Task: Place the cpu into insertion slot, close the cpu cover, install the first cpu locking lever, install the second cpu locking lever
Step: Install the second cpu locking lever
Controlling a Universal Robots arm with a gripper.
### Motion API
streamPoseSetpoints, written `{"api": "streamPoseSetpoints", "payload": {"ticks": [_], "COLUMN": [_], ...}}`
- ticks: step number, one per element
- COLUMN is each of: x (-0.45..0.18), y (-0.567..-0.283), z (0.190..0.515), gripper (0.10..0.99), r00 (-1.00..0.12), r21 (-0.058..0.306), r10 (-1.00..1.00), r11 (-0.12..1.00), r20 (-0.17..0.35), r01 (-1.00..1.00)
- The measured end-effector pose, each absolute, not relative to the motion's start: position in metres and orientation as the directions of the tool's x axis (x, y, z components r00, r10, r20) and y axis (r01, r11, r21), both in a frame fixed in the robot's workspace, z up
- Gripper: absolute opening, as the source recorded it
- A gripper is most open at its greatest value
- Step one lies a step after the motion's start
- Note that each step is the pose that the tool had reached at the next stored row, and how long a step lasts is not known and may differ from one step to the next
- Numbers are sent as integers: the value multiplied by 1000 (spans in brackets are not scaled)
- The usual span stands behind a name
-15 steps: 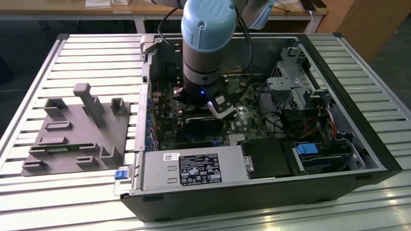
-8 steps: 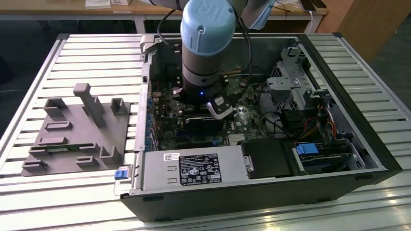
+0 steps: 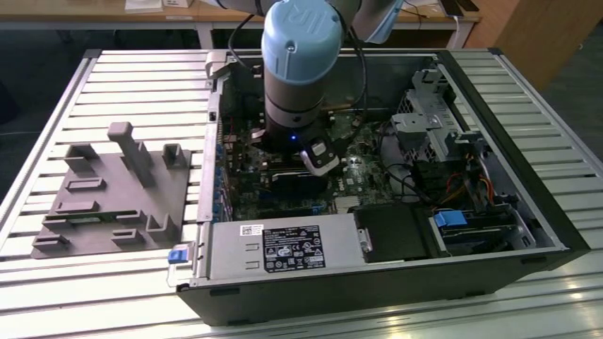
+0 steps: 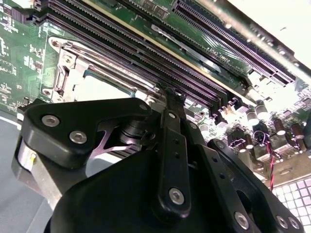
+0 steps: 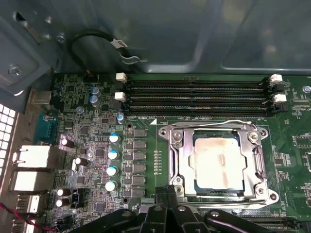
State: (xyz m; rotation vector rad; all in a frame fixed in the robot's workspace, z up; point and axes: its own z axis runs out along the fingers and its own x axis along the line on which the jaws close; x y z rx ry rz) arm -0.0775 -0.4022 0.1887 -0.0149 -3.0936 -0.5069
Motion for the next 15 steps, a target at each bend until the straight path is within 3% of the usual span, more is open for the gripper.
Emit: {"api": "streamPoseSetpoints", "payload": {"ticks": [15], "x": [-80], "y": [-402], "z": [194], "gripper": [106], "r00": [-1000], "r21": [319], "r10": [8], "r11": [948], "r20": [8], "r01": [10]}}
